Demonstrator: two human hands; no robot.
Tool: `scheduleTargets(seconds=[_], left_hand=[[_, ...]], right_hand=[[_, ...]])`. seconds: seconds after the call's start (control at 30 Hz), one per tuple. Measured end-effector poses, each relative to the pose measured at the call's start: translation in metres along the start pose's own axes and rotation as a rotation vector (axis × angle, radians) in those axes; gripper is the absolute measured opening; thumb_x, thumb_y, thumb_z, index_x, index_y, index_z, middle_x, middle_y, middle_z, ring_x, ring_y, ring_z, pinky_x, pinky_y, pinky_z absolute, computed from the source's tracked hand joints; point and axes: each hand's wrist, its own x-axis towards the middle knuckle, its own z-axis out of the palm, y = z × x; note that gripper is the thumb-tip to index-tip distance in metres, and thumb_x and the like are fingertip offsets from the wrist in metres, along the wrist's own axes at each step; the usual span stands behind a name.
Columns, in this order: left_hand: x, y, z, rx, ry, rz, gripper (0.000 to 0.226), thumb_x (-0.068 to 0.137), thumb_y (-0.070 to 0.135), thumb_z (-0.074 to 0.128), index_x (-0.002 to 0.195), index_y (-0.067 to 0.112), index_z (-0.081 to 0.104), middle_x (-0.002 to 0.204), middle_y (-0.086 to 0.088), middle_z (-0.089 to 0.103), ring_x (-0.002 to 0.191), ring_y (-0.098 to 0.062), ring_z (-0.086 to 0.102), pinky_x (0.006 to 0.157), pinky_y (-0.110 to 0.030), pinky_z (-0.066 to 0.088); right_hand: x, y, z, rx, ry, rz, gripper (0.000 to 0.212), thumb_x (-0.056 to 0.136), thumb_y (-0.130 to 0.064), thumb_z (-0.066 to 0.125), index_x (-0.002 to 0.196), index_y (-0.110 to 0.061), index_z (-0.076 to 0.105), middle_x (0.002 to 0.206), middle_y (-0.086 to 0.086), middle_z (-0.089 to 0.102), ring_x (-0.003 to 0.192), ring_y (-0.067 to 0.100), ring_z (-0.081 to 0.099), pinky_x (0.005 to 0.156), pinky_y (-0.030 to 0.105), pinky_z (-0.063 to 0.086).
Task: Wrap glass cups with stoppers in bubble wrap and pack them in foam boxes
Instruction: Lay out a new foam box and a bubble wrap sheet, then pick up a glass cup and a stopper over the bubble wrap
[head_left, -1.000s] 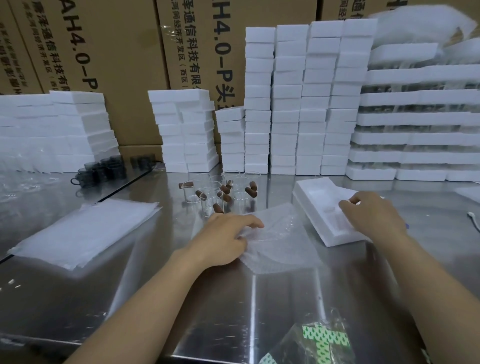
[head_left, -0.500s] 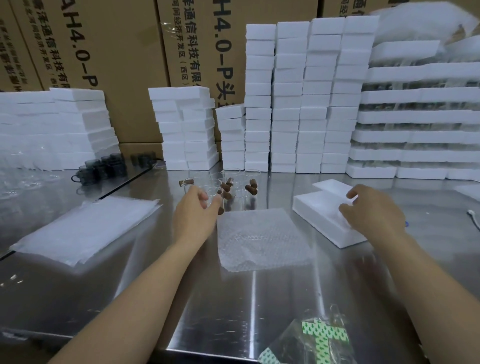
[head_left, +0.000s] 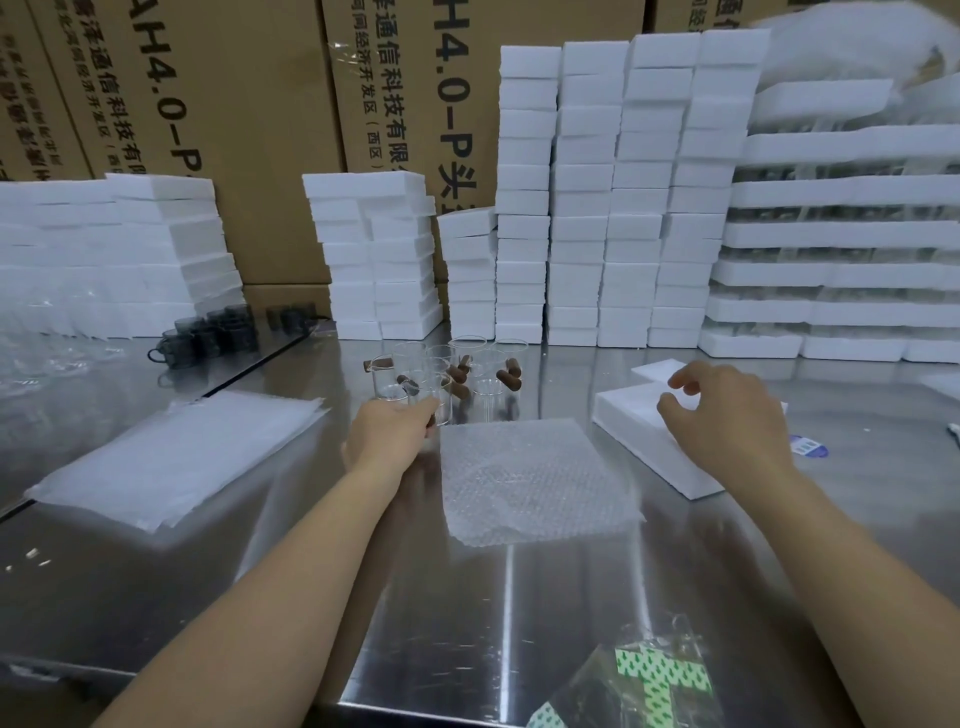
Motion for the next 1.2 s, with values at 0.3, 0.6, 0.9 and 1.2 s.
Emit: scheduleTargets(seconds=[0.3, 0.6, 0.9, 1.2], left_hand=[[-0.037, 0.035, -0.003, -0.309, 0.034, 0.237, 0.023, 0.098, 0.05, 0.074, 0.087, 0.032, 0.082, 0.074, 0.023, 0.076, 0.065, 0.003, 0.066, 0.062, -0.018, 0.045], [-0.086, 0.096, 0.043, -0.584, -0.149, 0.542, 0.01, 0.098, 0.032, 0.08, 0.099, 0.042, 0.079, 0.104, -0.002, 0.08, 0.082, -0.018, 0.067, 0.082, -0.034, 0.062], [-0.081, 0.075, 0.05, -0.599, -0.232, 0.47, 0.023, 0.097, 0.034, 0.079, 0.112, 0.018, 0.084, 0.084, 0.013, 0.077, 0.077, -0.015, 0.061, 0.071, -0.018, 0.051], [-0.087, 0.065, 0.059, -0.546, -0.391, 0.526, 0.017, 0.1, 0.029, 0.076, 0.113, 0.022, 0.085, 0.09, 0.014, 0.079, 0.075, -0.007, 0.059, 0.068, -0.02, 0.048]], right_hand=[[-0.006, -0.011, 0.001, 0.08, -0.01, -0.058, 0.023, 0.096, -0.031, 0.061, 0.115, -0.024, 0.072, 0.112, -0.003, 0.07, 0.109, 0.025, 0.057, 0.087, 0.04, 0.041], [-0.019, -0.031, 0.001, 0.229, 0.015, -0.235, 0.018, 0.097, -0.032, 0.06, 0.098, -0.023, 0.075, 0.101, -0.006, 0.071, 0.103, 0.022, 0.06, 0.094, 0.046, 0.049], [-0.039, -0.058, 0.0, 0.525, 0.08, -0.433, 0.024, 0.099, -0.04, 0.057, 0.122, -0.037, 0.064, 0.102, -0.019, 0.066, 0.102, 0.008, 0.064, 0.083, 0.024, 0.049], [-0.045, -0.066, 0.007, 0.618, 0.1, -0.451, 0.037, 0.096, -0.038, 0.07, 0.13, -0.041, 0.056, 0.105, -0.019, 0.065, 0.1, 0.011, 0.066, 0.074, 0.019, 0.051]])
